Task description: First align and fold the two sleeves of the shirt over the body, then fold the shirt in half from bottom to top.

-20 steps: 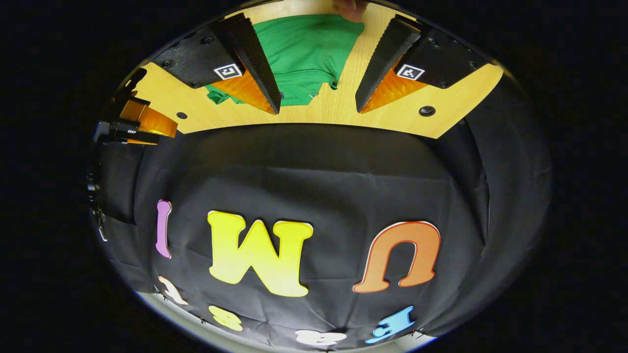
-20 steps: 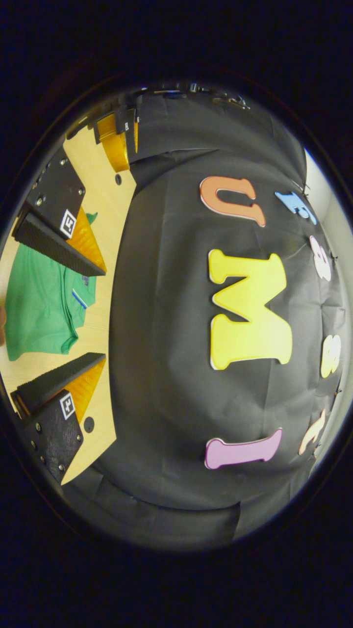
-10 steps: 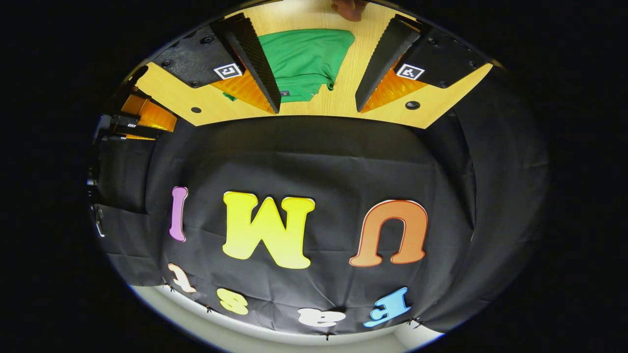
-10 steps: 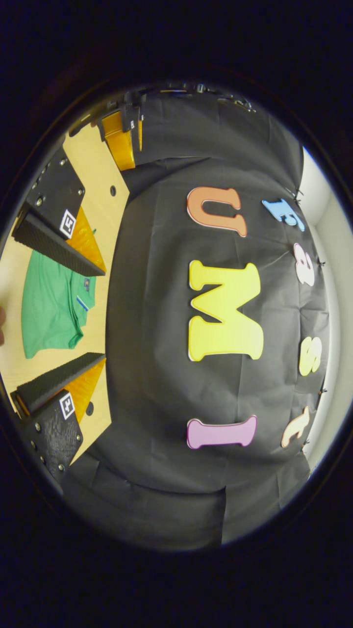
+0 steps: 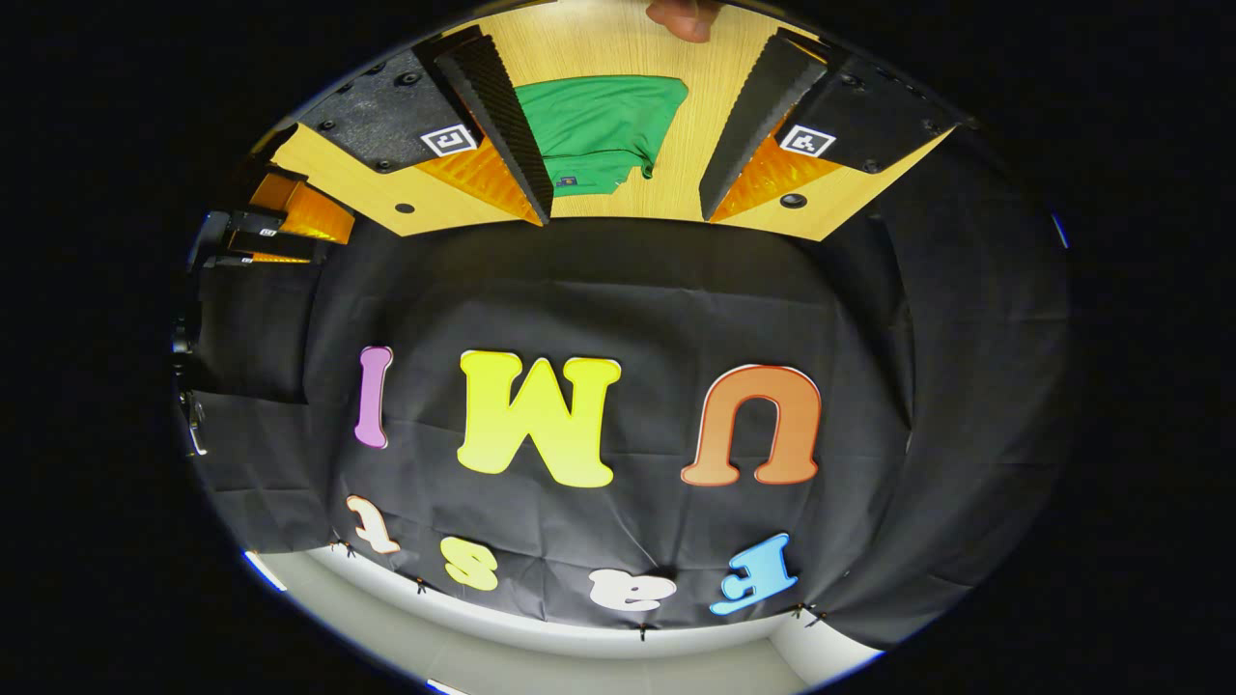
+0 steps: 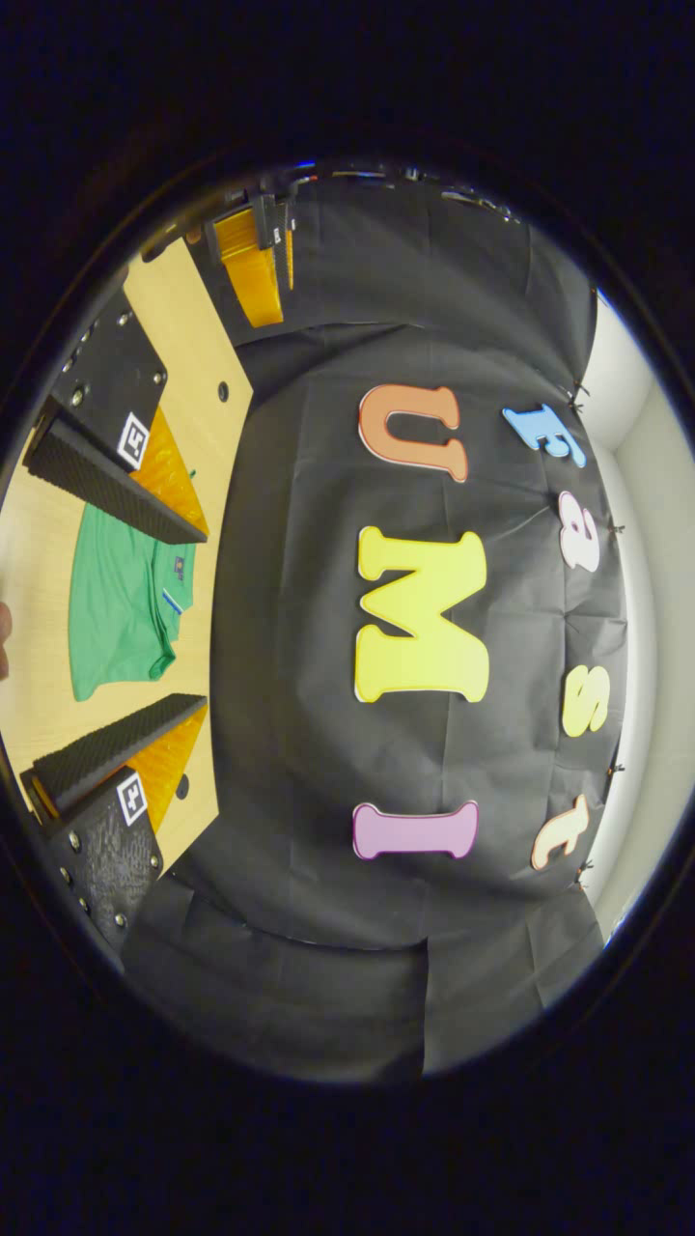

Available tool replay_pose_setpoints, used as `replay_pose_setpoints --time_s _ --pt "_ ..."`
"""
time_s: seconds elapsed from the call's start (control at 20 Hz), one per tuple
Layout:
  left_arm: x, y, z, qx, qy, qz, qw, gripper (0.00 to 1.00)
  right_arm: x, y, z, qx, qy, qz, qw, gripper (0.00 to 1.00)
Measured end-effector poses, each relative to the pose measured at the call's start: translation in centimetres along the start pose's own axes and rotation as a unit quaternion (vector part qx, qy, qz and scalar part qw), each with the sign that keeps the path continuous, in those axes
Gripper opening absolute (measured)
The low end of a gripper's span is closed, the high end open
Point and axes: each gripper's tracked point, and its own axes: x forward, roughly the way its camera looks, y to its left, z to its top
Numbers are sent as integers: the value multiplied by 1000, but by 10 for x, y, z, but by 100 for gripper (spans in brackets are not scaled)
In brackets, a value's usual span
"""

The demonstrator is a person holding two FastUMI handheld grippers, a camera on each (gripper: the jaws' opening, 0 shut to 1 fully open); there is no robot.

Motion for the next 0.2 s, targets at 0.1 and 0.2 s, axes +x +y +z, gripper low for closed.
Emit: replay_pose_setpoints --time_s 0.1,0.2 --pt "-10 -4 1 7 -6 -5 1000 98 -10 9 2 3 -3 4 1000 98" --pt "-19 -6 4 14 -10 -9 1000 98 -18 18 7 1 -12 10 1000 98"
